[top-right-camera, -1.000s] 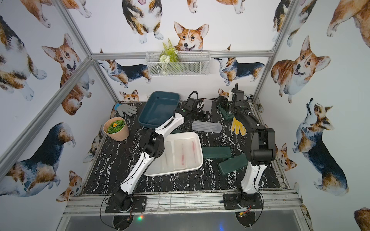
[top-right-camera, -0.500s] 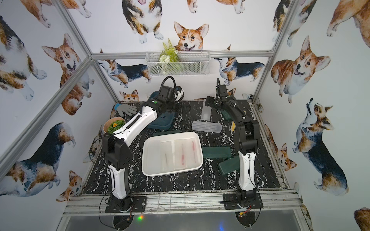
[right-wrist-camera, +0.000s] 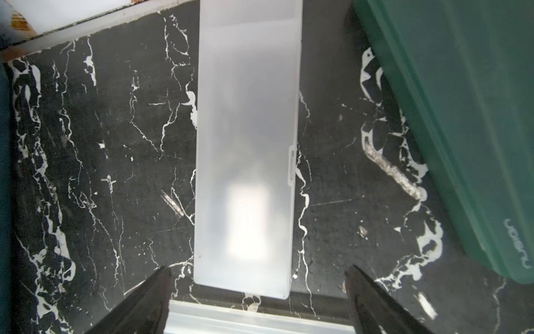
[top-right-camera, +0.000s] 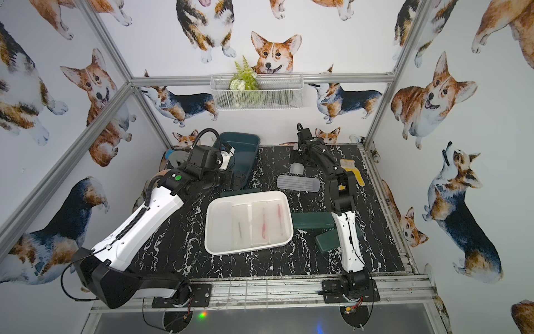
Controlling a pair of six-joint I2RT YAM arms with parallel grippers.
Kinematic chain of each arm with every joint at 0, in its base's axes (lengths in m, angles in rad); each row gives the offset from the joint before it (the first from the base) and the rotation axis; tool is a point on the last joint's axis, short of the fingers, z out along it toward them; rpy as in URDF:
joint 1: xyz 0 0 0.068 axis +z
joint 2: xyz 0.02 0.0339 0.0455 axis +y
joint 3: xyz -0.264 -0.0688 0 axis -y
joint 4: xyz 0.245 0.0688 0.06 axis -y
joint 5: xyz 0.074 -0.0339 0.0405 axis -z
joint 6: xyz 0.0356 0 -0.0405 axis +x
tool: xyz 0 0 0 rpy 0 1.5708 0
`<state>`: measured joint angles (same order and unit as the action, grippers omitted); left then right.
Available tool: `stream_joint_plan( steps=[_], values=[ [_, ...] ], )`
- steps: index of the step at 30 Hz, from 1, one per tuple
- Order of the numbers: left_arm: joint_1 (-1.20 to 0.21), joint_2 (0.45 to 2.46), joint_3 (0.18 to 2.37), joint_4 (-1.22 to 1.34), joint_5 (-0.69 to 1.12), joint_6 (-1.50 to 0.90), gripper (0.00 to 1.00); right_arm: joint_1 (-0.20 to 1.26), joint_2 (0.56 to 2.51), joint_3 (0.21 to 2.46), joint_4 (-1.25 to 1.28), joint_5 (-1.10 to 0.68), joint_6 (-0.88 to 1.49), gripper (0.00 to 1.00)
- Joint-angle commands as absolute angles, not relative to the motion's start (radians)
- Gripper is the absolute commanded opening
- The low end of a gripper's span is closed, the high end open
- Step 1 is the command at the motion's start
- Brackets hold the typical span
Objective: Place the pencil cases by color into the storage box
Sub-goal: Pick up the pencil case from the center of the board.
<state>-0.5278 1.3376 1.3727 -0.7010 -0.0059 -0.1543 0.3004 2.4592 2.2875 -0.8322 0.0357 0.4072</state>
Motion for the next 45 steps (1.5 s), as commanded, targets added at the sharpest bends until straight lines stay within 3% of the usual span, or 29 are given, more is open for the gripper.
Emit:
stream_joint_plan(
  steps=[1, 10, 22, 26, 34, 44, 45],
  values=[
    [-0.527, 1.293, 1.322, -0.721, -0.026, -0.188, 1.00, 0.302, 2.503, 2.348, -0.874, 0.056, 0.391, 0.95],
    [-0.527, 1.225, 1.240, -0.733, -0.042, -0.209, 1.00, 0.310, 2.563, 2.393, -0.841, 0.052, 0.411, 0.95],
    [-0.525, 1.200, 1.186, -0.712, -0.037, -0.222, 1.00, 0.371, 2.687, 2.529, -0.905, 0.172, 0.371, 0.95],
    [-0.522, 1.190, 1.180, -0.718, -0.037, -0.222, 1.00, 0.372, 2.687, 2.504, -0.893, 0.183, 0.382, 0.90],
    [-0.509, 1.196, 1.204, -0.719, -0.027, -0.220, 1.00, 0.359, 2.659, 2.500, -0.904, 0.177, 0.407, 0.64],
    [-0.506, 1.207, 1.314, -0.812, -0.062, -0.233, 1.00, 0.350, 2.486, 2.462, -0.933, 0.126, 0.400, 0.64],
    [-0.506, 1.203, 1.318, -0.829, -0.066, -0.236, 1.00, 0.350, 2.468, 2.460, -0.943, 0.118, 0.404, 0.60]
  ],
)
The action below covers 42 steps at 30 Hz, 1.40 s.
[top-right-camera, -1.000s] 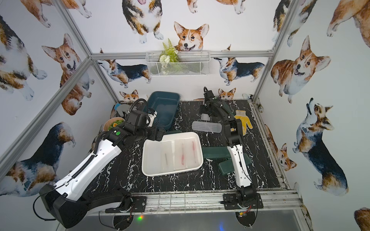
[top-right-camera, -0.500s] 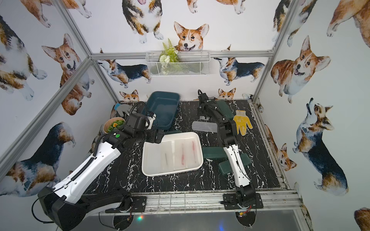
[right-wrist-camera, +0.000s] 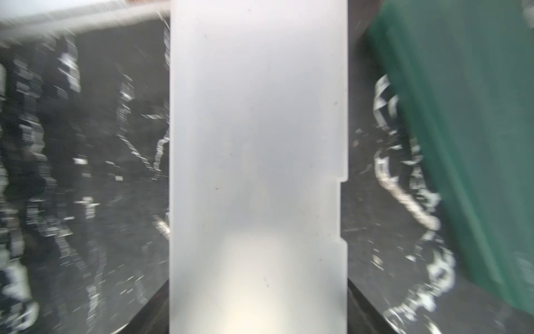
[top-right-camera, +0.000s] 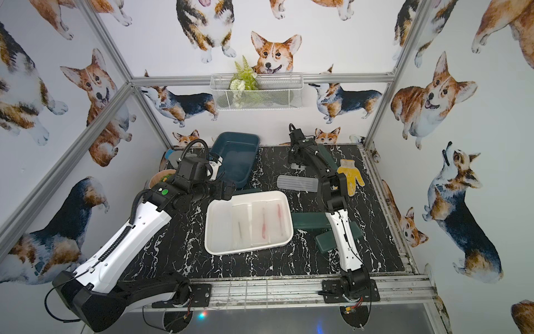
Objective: Place the pencil cases by color into the storage box
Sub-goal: Pick up the pencil case from the center of the board, then place the pencil case at the storage box.
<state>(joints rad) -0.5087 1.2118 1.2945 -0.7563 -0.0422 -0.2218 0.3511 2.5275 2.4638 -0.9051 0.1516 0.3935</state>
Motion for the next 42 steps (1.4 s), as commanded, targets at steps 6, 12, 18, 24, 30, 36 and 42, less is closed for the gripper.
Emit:
stream_joint_plan(
  steps=[6, 12, 18, 24, 30, 36, 42],
  values=[
    [-0.494, 1.118, 1.279, -0.888, -0.051, -0.284, 1.00, 0.370, 2.301, 2.360, -1.009, 0.051, 0.457, 0.59],
    [-0.491, 0.987, 1.191, -0.966, -0.048, -0.302, 1.00, 0.502, 2.058, 2.098, -1.007, 0.095, 0.482, 0.59],
    [-0.491, 0.847, 1.123, -1.069, -0.039, -0.314, 1.00, 0.719, 1.846, 1.881, -1.050, 0.168, 0.592, 0.59],
    [-0.492, 0.797, 1.095, -1.086, 0.021, -0.335, 1.00, 0.960, 1.691, 1.690, -1.074, 0.275, 0.771, 0.59],
    [-0.511, 0.754, 1.058, -1.059, 0.070, -0.393, 1.00, 1.154, 1.669, 1.647, -1.139, 0.329, 0.913, 0.59],
    [-0.522, 0.759, 1.045, -1.049, 0.063, -0.446, 1.00, 1.259, 1.764, 1.681, -1.134, 0.289, 0.957, 0.59],
    [-0.522, 0.795, 1.086, -1.053, -0.002, -0.456, 1.00, 1.283, 1.861, 1.709, -1.101, 0.231, 0.957, 0.59]
  ],
)
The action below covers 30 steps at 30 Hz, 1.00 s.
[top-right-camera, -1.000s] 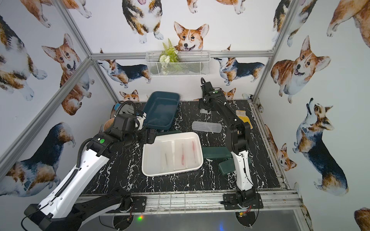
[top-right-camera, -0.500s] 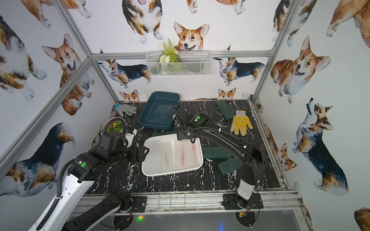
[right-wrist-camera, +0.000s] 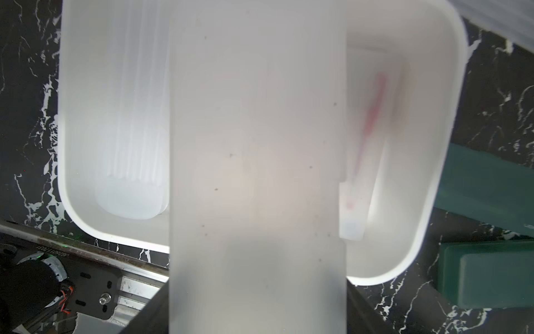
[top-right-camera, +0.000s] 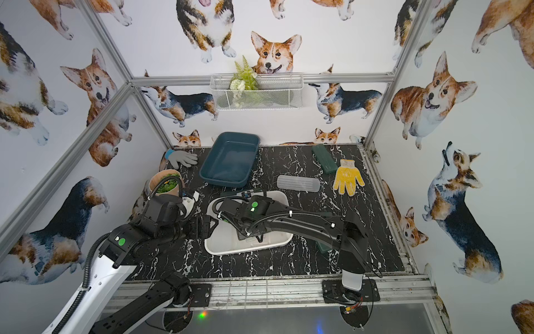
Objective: Place the pencil cases by color into the storage box
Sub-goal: Place the pencil case at the storage box.
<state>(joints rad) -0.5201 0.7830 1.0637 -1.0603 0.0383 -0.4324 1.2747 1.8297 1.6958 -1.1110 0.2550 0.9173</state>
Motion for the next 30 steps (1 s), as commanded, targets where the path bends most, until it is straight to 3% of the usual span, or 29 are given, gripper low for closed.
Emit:
stream_joint_plan(
  steps=[1, 30],
  values=[
    [-0.522, 0.797, 1.087, -1.050, -0.002, -0.459, 1.00, 1.285, 1.872, 1.707, -1.093, 0.225, 0.962, 0.59],
    [-0.481, 0.742, 1.133, -1.015, -0.045, -0.675, 1.00, 1.290, 2.109, 1.769, -0.974, 0.172, 1.012, 0.62]
  ],
)
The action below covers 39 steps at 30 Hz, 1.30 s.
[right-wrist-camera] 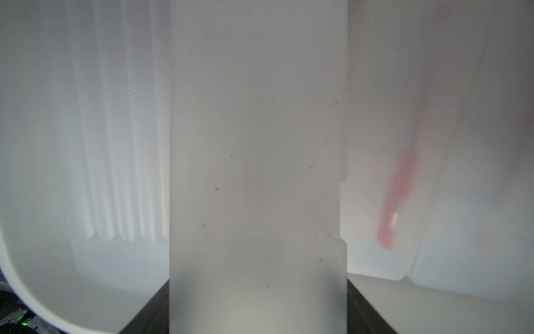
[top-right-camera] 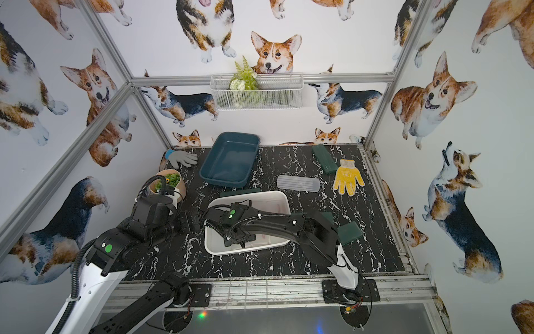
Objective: Place the pencil cases by color into the storage box
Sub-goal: Place the pencil case at the storage box.
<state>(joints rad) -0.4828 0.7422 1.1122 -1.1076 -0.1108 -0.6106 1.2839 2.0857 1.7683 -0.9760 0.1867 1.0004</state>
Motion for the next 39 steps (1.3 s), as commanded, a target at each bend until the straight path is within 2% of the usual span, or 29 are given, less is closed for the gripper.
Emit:
stream_joint_plan(
  steps=[1, 5, 10, 18, 22, 32, 39],
  values=[
    [-0.480, 0.742, 1.137, -1.016, -0.045, -0.677, 1.00, 1.290, 2.114, 1.767, -0.973, 0.166, 1.013, 0.62],
    [-0.477, 0.732, 1.155, -1.024, -0.053, -0.689, 1.00, 1.290, 2.129, 1.763, -0.959, 0.153, 1.012, 0.62],
    [-0.476, 0.720, 1.159, -1.029, -0.055, -0.707, 1.00, 1.290, 2.143, 1.758, -0.947, 0.139, 1.014, 0.69],
    [-0.474, 0.712, 1.177, -1.043, -0.064, -0.719, 1.00, 1.289, 2.124, 1.731, -0.925, 0.144, 1.001, 0.92],
    [-0.474, 0.711, 1.189, -1.058, -0.072, -0.711, 1.00, 1.286, 2.096, 1.733, -0.930, 0.166, 0.984, 0.97],
    [-0.474, 0.722, 1.224, -1.065, -0.106, -0.679, 1.00, 1.218, 1.860, 1.702, -0.963, 0.258, 0.977, 0.99],
    [-0.474, 0.755, 1.225, -1.017, -0.092, -0.679, 1.00, 1.082, 1.651, 1.614, -0.939, 0.301, 1.001, 0.99]
  ],
)
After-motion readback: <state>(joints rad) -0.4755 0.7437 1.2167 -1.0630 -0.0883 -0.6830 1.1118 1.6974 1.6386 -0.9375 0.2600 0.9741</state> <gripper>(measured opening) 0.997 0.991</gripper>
